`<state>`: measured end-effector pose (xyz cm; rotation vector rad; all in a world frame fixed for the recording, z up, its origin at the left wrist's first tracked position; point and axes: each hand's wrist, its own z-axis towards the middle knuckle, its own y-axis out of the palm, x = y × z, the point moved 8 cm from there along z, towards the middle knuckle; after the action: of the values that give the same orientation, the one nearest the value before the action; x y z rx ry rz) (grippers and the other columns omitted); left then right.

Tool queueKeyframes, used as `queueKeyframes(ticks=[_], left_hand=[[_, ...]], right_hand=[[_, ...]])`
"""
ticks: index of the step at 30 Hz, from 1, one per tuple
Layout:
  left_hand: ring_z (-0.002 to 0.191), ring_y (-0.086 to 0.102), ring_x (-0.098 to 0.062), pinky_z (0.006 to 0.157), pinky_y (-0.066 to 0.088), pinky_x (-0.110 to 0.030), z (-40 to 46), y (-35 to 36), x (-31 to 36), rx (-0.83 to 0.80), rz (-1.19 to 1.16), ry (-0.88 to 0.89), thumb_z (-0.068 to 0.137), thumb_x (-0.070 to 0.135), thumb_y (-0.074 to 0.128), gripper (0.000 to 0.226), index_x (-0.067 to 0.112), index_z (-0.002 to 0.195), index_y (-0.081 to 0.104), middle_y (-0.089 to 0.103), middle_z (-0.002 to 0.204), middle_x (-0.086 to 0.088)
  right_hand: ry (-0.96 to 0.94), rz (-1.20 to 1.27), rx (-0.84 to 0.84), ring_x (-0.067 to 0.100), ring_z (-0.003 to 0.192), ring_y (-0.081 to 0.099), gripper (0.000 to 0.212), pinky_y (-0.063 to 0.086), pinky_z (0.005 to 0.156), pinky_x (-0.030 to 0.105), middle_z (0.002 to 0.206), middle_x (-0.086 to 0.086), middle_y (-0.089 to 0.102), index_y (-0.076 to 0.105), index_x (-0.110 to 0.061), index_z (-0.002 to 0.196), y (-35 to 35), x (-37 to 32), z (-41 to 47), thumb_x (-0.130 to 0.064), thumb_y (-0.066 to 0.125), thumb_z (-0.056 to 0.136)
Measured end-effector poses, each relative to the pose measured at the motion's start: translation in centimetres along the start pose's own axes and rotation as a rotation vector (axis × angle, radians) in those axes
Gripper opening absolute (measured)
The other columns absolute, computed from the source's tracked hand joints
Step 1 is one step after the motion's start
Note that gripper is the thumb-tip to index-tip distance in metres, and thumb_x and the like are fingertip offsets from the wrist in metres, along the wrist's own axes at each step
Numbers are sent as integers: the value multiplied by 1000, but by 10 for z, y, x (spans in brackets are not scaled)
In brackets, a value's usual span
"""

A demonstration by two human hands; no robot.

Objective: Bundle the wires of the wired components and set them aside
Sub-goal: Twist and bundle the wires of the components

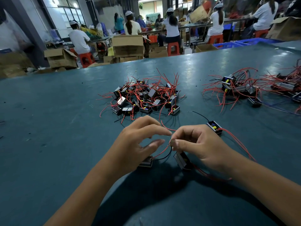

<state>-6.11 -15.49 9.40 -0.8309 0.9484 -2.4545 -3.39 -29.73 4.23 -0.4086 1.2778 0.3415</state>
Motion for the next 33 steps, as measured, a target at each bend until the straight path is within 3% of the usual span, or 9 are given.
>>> queueKeyframes(ticks=[4, 8, 20, 27, 33], left_hand=[[84, 56, -17, 75, 47, -32, 1, 0, 12, 16, 117, 144, 92, 22, 70, 12, 20, 100, 79, 57, 97, 6], [72, 53, -23, 64, 45, -43, -1, -2, 21, 6, 276, 267, 97, 30, 63, 19, 23, 97, 80, 66, 93, 2], [73, 55, -23, 61, 45, -43, -2, 4, 26, -50, 313, 305, 98, 28, 61, 23, 15, 88, 76, 67, 88, 1], [76, 52, -23, 64, 47, -42, -3, 10, 20, -104, 275, 259, 99, 27, 59, 22, 13, 92, 74, 65, 91, 1], [79, 54, -20, 68, 47, -37, -2, 15, 14, -145, 122, 151, 100, 26, 58, 19, 12, 94, 70, 60, 90, 4]], right_hand=[[-2, 24, -67, 8, 72, 59, 8, 48, 69, 17, 76, 1, 68, 70, -6, 85, 5, -3, -1, -14, 69, 82], [16, 47, -113, 10, 70, 57, 8, 48, 67, 19, 74, 3, 65, 68, -5, 85, 8, -2, -3, -12, 69, 82], [15, -2, -125, 13, 67, 56, 6, 47, 65, 20, 72, 6, 63, 68, -7, 82, 10, -3, -2, -13, 68, 84], [-23, -75, -122, 6, 65, 55, 12, 46, 64, 18, 67, -5, 63, 67, -15, 80, 9, -7, -4, -7, 67, 89], [-21, -132, -78, 12, 65, 52, 7, 43, 63, 33, 69, -4, 62, 69, -18, 79, 7, -4, -5, -23, 69, 84]])
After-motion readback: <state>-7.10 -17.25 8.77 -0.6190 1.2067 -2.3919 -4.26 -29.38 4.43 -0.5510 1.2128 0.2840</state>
